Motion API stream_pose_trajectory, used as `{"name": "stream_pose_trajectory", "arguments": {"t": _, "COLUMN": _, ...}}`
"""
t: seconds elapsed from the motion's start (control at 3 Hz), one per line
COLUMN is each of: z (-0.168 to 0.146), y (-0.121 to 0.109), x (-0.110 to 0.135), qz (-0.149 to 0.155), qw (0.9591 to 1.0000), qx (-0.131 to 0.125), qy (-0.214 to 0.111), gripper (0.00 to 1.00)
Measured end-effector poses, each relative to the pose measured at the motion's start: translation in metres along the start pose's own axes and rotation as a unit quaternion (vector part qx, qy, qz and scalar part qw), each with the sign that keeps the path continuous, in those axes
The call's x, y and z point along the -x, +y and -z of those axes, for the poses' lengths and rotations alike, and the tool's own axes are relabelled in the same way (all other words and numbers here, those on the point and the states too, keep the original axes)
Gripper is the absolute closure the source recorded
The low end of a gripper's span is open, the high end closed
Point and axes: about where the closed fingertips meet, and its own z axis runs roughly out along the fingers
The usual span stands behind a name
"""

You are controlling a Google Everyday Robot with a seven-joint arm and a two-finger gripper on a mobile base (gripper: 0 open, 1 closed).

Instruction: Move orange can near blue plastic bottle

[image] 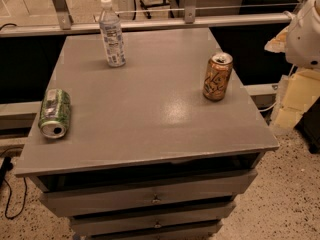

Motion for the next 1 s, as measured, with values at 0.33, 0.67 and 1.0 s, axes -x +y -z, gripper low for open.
{"name": "stream_pose_trajectory", "arguments": {"t": 0.33, "z": 0.000, "y": 0.000, "x": 0.000, "qz": 0.000, "qw": 1.0000, "qx": 0.000, "qy": 0.000, "gripper": 0.00}}
{"name": "stream_pose_trajectory", "arguments": {"t": 0.67, "z": -0.013, "y": -0.023, "x": -0.008, "qz": -0.023, "qw": 0.9991, "qx": -0.007, "qy": -0.036, "gripper": 0.00}}
{"name": "stream_pose_trajectory", "arguments": {"t": 1.0, "z": -0.039, "y": -0.061, "x": -0.025, "qz": -0.073, "qw": 0.9918, "qx": -0.023, "qy": -0.103, "gripper": 0.00}}
